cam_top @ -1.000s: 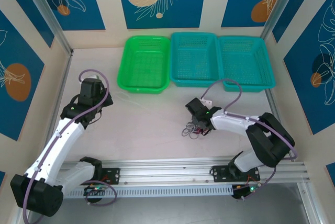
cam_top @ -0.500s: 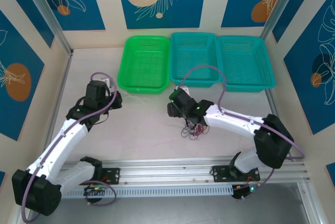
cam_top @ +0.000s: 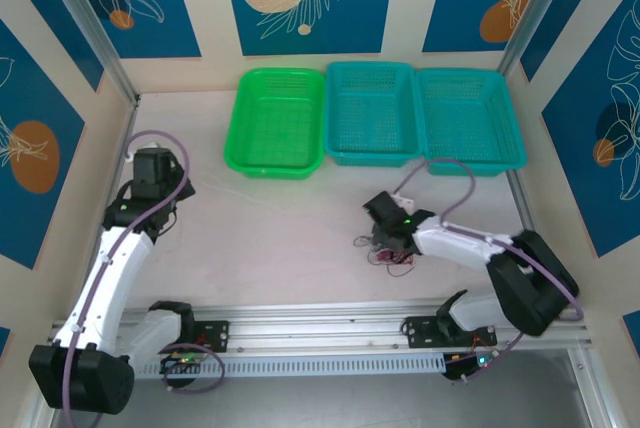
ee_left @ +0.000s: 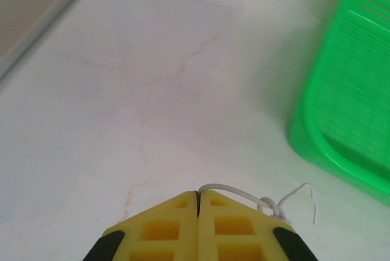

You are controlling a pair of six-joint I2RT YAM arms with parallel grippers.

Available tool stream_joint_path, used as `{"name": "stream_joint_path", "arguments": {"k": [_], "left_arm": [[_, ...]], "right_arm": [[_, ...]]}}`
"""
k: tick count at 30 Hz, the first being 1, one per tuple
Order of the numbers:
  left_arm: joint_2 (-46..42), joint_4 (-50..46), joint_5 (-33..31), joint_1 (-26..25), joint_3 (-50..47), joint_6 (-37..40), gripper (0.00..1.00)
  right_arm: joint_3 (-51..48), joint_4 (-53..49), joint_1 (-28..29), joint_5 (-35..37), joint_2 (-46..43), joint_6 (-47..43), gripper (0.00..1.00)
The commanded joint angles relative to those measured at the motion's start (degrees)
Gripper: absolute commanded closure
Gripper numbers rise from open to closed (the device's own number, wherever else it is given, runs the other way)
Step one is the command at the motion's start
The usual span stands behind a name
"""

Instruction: Untangle the cables

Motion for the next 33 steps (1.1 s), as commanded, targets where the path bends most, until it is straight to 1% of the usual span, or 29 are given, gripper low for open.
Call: {"name": "stream_joint_path", "arguments": {"k": [1,4,6,8,9,10,12,13,14,15,16,18,19,20,21,23,24,25,27,30,33], "left_arm": [[-1.58,-2.21,2.00,4.66,2.54,0.58,1.00],[-1.62,-2.40,4.78,6.04,2.75,0.50,1.00],[-1.64,-1.70,7.07,6.03,2.44,0.48,1.00],[-1.79,0.96,12.37,6.04,1.47,0.94,1.00],[-2.02,2.99,16.23,6.04,0.76,1.57,1.00],[-2.07,6.09,21.87,5.95,-0.30,1.97,1.00],[-1.79,11.69,31.55,5.38,-2.34,1.35,1.00],[-1.61,14.02,34.83,4.58,-3.14,0.89,1.00],[-1.31,15.24,36.28,3.50,-3.65,0.63,1.00],[-1.19,15.40,36.18,2.57,-3.98,0.73,0.99],[-1.11,15.18,34.92,1.34,-4.39,1.15,0.95],[-1.28,13.48,30.74,-0.59,-5.47,1.72,0.88],[-1.62,12.58,28.51,-1.40,-6.26,2.01,0.81],[-1.97,11.89,26.45,-2.23,-7.09,3.02,0.68],[-2.48,11.07,24.47,-2.91,-7.71,3.97,0.62],[-3.63,9.29,19.63,-5.24,-8.39,7.27,0.54],[-4.10,8.91,18.30,-6.21,-8.37,8.78,0.51],[-4.65,9.17,17.37,-7.87,-8.28,10.63,0.49],[-4.68,12.04,19.11,-12.36,-8.02,14.95,0.48],[-0.73,19.57,24.78,-24.42,-7.58,21.53,0.45],[8.19,24.28,25.21,-38.93,-5.67,31.24,0.40]], "right_arm": [[-4.16,1.01,-6.38,-3.10,-7.23,1.10,0.67],[-5.71,1.27,-10.11,-4.58,-11.72,-0.41,0.67],[-5.52,1.05,-10.89,-5.68,-13.41,-1.47,0.67],[-4.76,1.41,-10.66,-8.08,-15.47,-3.35,0.65],[-4.16,1.86,-10.36,-9.67,-16.40,-4.70,0.62],[-3.34,2.72,-9.47,-11.75,-17.56,-7.11,0.56],[-1.44,5.00,-6.38,-16.29,-19.31,-12.97,0.33],[-0.51,6.61,-4.26,-18.36,-19.82,-16.27,0.26],[0.38,7.60,-1.80,-18.57,-19.65,-18.19,0.23],[1.15,7.69,0.27,-17.15,-19.06,-19.13,0.23],[2.24,6.70,2.18,-14.22,-17.77,-18.87,0.23],[3.96,3.15,3.98,-9.53,-14.17,-17.51,0.23],[4.56,1.78,4.16,-7.96,-12.36,-16.40,0.24],[4.73,0.36,4.05,-6.87,-11.00,-15.21,0.25],[4.60,-0.28,3.93,-6.33,-10.20,-14.42,0.25],[3.93,-1.27,3.23,-6.11,-9.49,-12.65,0.25],[3.64,-1.50,2.85,-6.28,-9.58,-12.17,0.24],[3.31,-1.66,2.36,-6.90,-9.68,-11.81,0.24],[2.83,-1.89,1.10,-8.53,-9.86,-11.30,0.24],[2.38,-2.29,-1.19,-11.02,-9.86,-9.30,0.25],[1.84,-2.52,-4.84,-15.33,-10.32,-7.17,0.26]]}}
